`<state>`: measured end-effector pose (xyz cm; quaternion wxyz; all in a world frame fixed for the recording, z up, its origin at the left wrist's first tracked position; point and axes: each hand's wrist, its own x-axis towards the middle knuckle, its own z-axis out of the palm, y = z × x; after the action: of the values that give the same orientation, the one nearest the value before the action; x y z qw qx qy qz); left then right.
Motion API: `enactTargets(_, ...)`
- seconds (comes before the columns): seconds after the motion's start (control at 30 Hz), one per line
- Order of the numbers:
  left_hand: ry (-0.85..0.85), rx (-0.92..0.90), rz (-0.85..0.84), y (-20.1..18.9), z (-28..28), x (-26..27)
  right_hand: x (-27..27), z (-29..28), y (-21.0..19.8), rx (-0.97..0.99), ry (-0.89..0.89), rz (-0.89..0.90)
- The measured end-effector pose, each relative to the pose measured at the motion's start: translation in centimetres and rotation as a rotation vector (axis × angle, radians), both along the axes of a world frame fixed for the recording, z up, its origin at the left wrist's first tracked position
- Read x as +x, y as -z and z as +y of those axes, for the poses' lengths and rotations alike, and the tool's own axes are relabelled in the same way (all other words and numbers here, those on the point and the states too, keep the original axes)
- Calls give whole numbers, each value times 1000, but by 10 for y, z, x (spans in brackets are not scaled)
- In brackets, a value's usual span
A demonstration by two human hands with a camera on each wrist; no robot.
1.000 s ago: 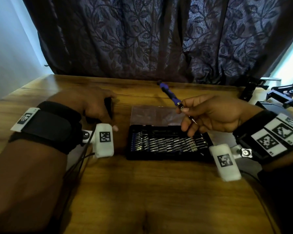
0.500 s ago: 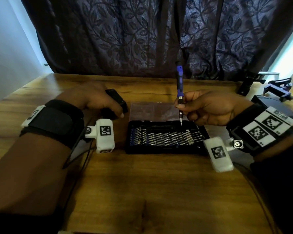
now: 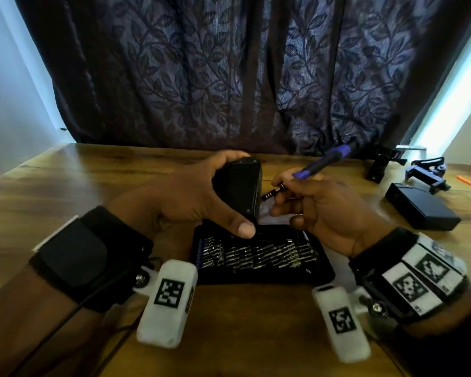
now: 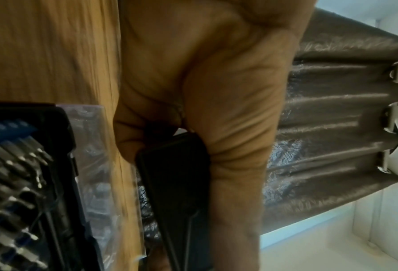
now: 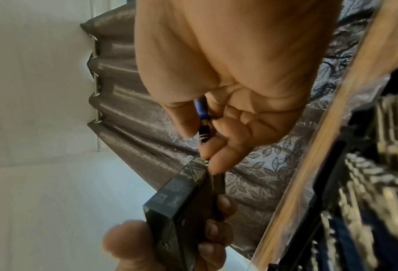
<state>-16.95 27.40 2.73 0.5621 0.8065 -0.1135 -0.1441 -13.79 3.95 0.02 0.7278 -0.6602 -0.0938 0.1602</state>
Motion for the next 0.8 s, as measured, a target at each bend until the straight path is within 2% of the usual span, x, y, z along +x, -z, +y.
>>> enactTargets(0.17,-146,8,-117,3,-1,14,0,2,-1,51,14,-30)
enactTargets(0.23,-248,-41,-102,6,2,19,-1,1,-3,52,16,-46)
enactTargets(0.3,-268,-105,-25,11,4,23,-1,0,-5,45,68,-84)
enactTargets(0.4,-241,-175,102,13,0,19,-1,-3,-4,-1,180,-235)
enactTargets(0.5,-228,-260,126,17,-2,19,-3,-4,-7,-6,232,-369)
enactTargets(0.7,-267,-498,52,18,-11,14,-12,-5,-18,-28,375,-760)
enactTargets(0.8,-283,-504,18,18,-14,14,-10,-11,-17,-97,385,-912)
